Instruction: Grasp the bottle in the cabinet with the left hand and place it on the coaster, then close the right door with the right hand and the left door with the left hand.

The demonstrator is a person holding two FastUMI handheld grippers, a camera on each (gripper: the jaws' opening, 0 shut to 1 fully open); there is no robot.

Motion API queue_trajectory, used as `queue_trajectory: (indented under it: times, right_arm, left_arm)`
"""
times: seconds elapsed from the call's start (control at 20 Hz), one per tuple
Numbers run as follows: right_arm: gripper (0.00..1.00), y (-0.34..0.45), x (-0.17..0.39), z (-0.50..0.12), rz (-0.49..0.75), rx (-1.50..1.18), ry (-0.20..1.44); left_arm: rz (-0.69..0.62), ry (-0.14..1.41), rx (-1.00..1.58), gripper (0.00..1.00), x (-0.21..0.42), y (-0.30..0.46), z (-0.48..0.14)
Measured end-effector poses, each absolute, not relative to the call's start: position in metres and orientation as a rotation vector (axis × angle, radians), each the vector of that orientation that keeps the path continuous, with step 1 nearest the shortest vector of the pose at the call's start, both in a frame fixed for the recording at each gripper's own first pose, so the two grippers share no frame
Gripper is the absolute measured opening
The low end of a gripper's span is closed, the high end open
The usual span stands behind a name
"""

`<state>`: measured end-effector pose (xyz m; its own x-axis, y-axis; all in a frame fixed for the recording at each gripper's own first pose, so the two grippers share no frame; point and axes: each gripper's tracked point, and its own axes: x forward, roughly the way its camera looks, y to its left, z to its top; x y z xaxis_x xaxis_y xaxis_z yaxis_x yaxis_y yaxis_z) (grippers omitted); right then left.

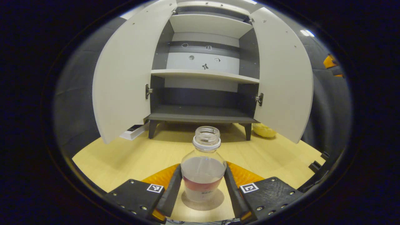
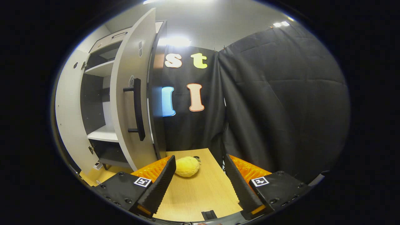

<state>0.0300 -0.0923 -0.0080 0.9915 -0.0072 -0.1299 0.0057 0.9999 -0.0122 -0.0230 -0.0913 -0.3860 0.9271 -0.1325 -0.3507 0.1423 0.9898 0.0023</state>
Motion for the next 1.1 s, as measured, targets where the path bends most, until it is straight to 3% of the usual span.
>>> queue_trajectory:
  times: [0.05,0.15,0.35,0.45,0.55,0.8,1.1]
  right_arm:
    - [1.0,-0.092,0.029,-0.009,-0.008,-0.013,0.131]
    - [1.0,-0.092,0.029,-0.015,-0.01,-0.013,0.144]
    - [0.97,-0.089,0.024,-0.021,-0.011,0.018,0.162]
    - [1.0,-0.092,0.02,-0.023,-0.018,0.008,0.164]
    - [0.99,-0.094,0.015,-0.028,-0.027,0.008,0.167]
    - [1.0,-0.096,0.009,-0.027,-0.045,0.029,0.161]
    - [0.96,-0.095,0.018,-0.006,-0.048,-0.059,0.102]
  left_arm:
    - [-0.146,0.362,0.032,0.73,-0.022,-0.092,-0.387]
    - [-0.174,0.375,0.031,0.75,-0.022,-0.095,-0.391]
    - [-0.172,0.372,0.081,0.97,-0.03,-0.095,-0.385]
    - [-0.183,0.358,0.084,0.97,-0.035,-0.097,-0.376]
    - [-0.188,0.332,0.095,0.9,-0.048,-0.097,-0.363]
    - [-0.17,0.319,0.078,0.9,-0.098,-0.088,-0.331]
    - [-0.211,0.229,0.103,0.9,-0.116,-0.077,-0.233]
